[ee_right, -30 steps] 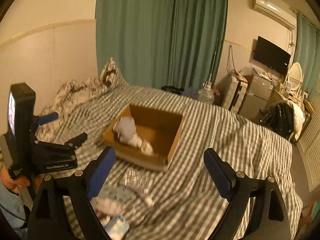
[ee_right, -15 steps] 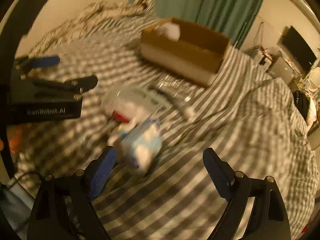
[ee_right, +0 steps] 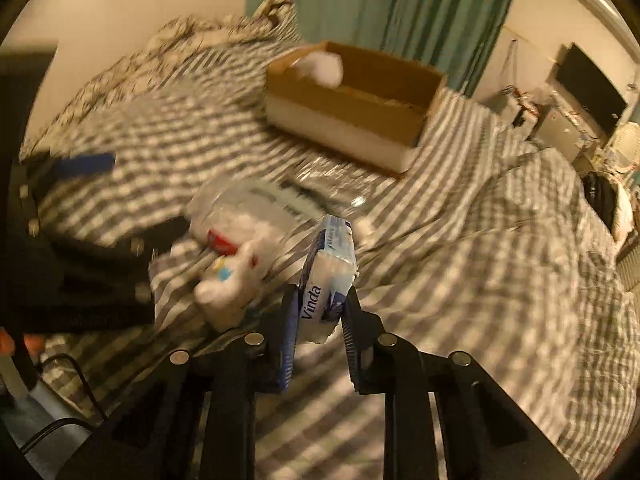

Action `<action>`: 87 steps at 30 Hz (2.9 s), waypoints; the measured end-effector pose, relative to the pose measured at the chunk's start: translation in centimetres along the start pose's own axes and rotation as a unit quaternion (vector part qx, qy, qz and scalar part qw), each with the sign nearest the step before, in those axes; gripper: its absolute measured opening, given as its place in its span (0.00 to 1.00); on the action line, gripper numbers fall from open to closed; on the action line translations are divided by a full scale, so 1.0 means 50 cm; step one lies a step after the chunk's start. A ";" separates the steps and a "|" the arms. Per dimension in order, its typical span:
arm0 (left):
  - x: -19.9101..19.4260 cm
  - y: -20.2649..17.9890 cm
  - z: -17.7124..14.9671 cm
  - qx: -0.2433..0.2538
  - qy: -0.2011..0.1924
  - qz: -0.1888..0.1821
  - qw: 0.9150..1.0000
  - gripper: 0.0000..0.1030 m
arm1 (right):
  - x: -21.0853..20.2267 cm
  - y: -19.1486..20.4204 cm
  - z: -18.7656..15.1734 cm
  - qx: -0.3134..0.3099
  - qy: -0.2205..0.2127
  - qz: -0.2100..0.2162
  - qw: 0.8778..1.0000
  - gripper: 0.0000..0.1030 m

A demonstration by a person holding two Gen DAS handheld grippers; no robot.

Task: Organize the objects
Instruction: 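Grasp the white figurine with the left gripper while the right grasps the Vinda pack, then lower the figurine and Vinda pack into the box and release both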

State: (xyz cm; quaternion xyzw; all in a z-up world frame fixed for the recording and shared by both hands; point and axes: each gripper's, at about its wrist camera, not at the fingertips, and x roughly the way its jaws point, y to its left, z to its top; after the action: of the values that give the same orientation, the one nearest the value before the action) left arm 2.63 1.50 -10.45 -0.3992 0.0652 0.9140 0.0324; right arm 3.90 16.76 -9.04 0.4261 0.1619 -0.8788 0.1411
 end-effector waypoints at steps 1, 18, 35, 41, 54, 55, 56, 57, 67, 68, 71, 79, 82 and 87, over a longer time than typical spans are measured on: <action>-0.001 -0.007 0.000 0.004 0.000 -0.005 1.000 1.00 | -0.005 -0.006 0.006 0.003 -0.005 -0.007 1.000 0.20; 0.053 -0.118 -0.022 0.056 0.048 -0.083 0.994 0.84 | -0.035 -0.078 0.005 0.048 -0.027 -0.024 0.998 0.19; 0.008 -0.090 0.034 0.065 0.019 -0.112 0.991 0.44 | -0.097 -0.092 0.043 0.042 -0.065 -0.036 0.996 0.18; -0.030 -0.040 0.163 0.050 -0.039 -0.108 0.992 0.44 | -0.144 -0.101 0.145 0.015 -0.123 -0.045 0.991 0.17; 0.041 0.067 0.487 -0.006 -0.117 -0.074 0.990 0.44 | -0.092 -0.164 0.429 0.017 -0.196 -0.003 0.980 0.17; 0.057 0.072 0.505 -0.008 -0.116 -0.071 0.991 0.44 | -0.072 -0.170 0.447 0.017 -0.194 0.000 0.981 0.17; 0.075 0.076 0.519 -0.007 -0.114 -0.068 0.991 0.44 | -0.046 -0.178 0.466 0.018 -0.188 0.003 0.982 0.17; 0.095 0.078 0.531 -0.007 -0.110 -0.065 0.992 0.44 | -0.023 -0.186 0.479 0.021 -0.184 0.007 0.983 0.17; 0.281 0.040 0.537 0.013 -0.055 -0.062 0.997 0.44 | 0.174 -0.247 0.544 0.046 -0.132 0.030 0.990 0.17; 0.297 0.036 0.536 0.017 -0.050 -0.063 0.997 0.44 | 0.188 -0.248 0.542 0.048 -0.126 0.032 0.990 0.17; 0.333 0.030 0.529 0.027 -0.040 -0.065 0.997 0.44 | 0.228 -0.257 0.531 0.054 -0.111 0.040 0.992 0.17; 0.304 0.020 0.530 0.026 -0.049 -0.064 0.996 0.76 | 0.186 -0.278 0.530 0.078 -0.134 0.053 0.986 0.34; 0.247 0.021 0.537 0.020 -0.077 -0.049 0.996 0.86 | 0.125 -0.278 0.534 0.076 -0.161 0.038 0.983 0.55; 0.153 0.031 0.551 0.013 -0.106 -0.023 0.994 0.98 | 0.002 -0.272 0.530 0.065 -0.195 0.012 0.979 0.66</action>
State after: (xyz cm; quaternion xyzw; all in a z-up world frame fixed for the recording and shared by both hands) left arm -22.73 4.03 2.64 -0.3009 0.0639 0.9492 0.0658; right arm -20.04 18.39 8.59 0.2570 0.0688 -0.9517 0.1530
